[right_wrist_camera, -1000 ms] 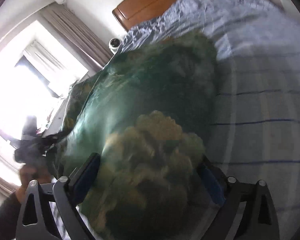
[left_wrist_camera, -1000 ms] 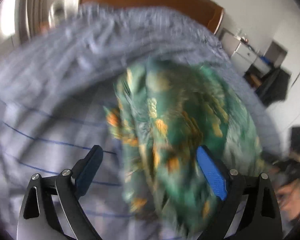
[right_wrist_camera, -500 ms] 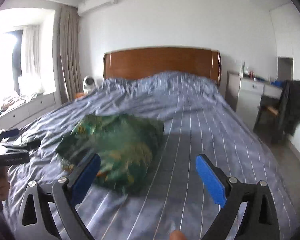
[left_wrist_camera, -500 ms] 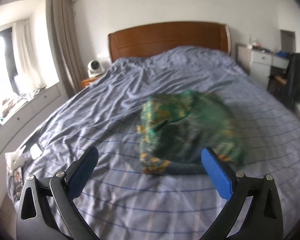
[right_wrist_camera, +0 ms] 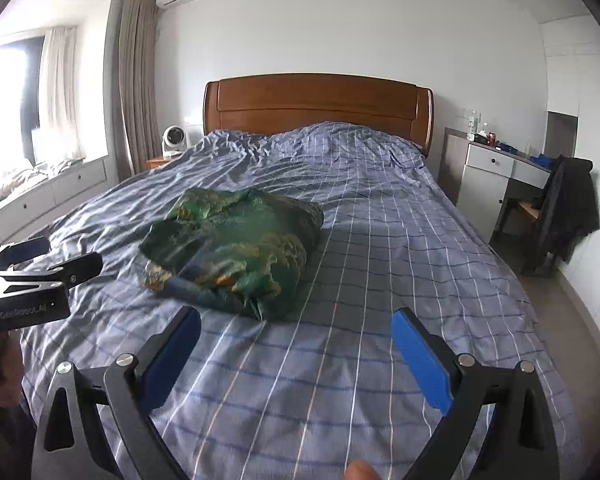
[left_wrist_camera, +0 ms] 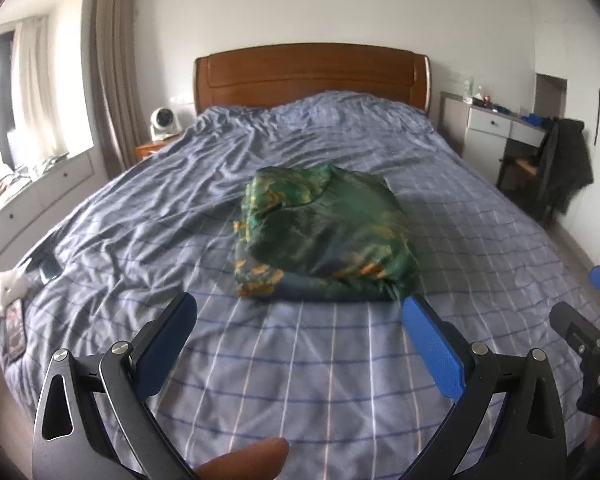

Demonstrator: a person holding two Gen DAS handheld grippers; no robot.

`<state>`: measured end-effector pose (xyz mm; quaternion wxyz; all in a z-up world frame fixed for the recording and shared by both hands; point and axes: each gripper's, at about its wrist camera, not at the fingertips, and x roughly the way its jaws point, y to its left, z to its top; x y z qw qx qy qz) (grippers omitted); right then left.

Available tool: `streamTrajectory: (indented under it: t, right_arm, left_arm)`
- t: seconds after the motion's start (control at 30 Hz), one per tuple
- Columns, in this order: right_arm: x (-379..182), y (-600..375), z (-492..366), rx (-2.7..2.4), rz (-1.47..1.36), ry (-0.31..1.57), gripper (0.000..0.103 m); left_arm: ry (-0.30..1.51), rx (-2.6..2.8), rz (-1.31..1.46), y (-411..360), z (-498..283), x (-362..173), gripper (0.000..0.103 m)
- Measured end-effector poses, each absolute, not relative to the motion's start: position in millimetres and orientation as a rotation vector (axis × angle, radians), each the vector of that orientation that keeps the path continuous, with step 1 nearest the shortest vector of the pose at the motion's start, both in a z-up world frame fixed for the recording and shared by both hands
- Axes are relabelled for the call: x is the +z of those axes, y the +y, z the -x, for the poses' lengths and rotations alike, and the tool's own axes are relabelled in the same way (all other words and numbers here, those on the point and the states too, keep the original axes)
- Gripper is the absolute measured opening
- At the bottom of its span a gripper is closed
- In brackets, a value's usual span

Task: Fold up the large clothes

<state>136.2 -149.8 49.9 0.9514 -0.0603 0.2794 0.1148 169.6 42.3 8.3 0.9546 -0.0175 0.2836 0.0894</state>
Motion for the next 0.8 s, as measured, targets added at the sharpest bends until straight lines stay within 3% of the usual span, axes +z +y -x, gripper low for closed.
streamTrajectory:
  t: [0.33, 0.8]
  right_arm:
    - [47.5, -141.6, -102.0, 0.203, 0.116, 0.577, 0.098]
    - [48.2, -140.7, -100.6, 0.22, 0.114, 0.647, 0.098]
  left_arm:
    - [0.572, 0.194, 0.079, 54.0, -123.3, 14.4, 0.103]
    - [0.681, 0.22, 0.033, 31.8, -132.4, 6.1, 0.103]
